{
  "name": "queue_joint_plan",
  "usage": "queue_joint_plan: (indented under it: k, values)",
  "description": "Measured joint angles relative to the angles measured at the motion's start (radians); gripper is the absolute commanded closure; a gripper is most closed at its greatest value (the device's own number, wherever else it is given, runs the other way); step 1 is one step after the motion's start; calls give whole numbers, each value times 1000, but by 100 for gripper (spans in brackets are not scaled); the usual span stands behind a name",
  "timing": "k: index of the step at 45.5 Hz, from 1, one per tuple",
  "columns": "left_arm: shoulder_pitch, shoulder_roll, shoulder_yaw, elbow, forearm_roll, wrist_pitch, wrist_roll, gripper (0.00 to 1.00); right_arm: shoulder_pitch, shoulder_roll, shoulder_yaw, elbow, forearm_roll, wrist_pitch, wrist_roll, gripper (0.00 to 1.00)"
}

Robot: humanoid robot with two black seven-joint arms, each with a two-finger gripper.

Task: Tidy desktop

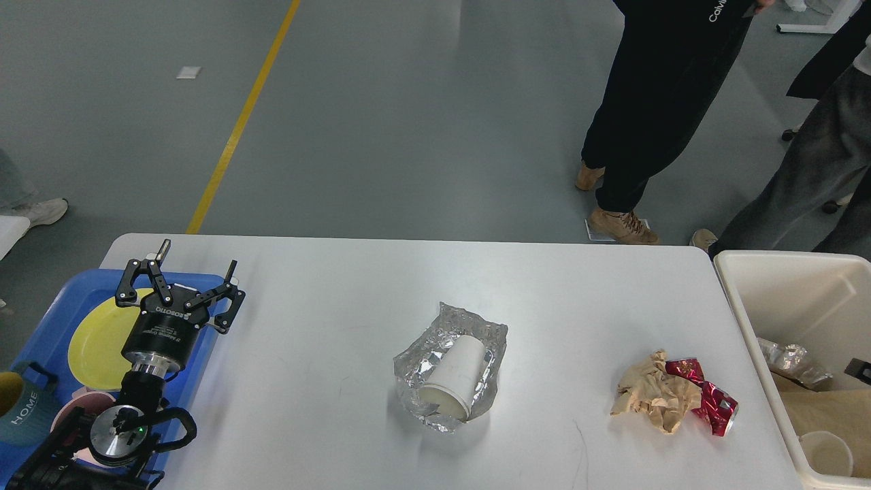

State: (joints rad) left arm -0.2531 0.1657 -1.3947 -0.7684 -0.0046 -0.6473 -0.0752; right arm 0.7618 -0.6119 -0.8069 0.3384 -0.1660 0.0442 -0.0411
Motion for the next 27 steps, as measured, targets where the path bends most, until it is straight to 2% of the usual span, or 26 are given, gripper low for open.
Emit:
queue_joint_plan:
  k: [3,7,12,16,17,19,27]
  values:
    - [0,0,0,0,0,0,0,3,139,-52,-47,137,-64,17,-11,0]
    - [0,0,0,0,0,0,0,3,343,-85,-161,330,-164,28,-50,0]
    - [0,0,0,0,0,0,0,3,585,-85,-313,553,-203,39,-101,0]
    - [0,0,0,0,0,0,0,3,772,-59,-413,709,-207,85,-118,0]
    - [0,0,0,0,0,0,0,3,874,-27,-463,779,-207,145,-121,0]
    - [0,0,0,0,0,0,0,3,931,-3,-488,810,-206,198,-122,0]
    - [0,0,1,0,0,0,0,3,1216,127,-526,917,-202,592,-122,0]
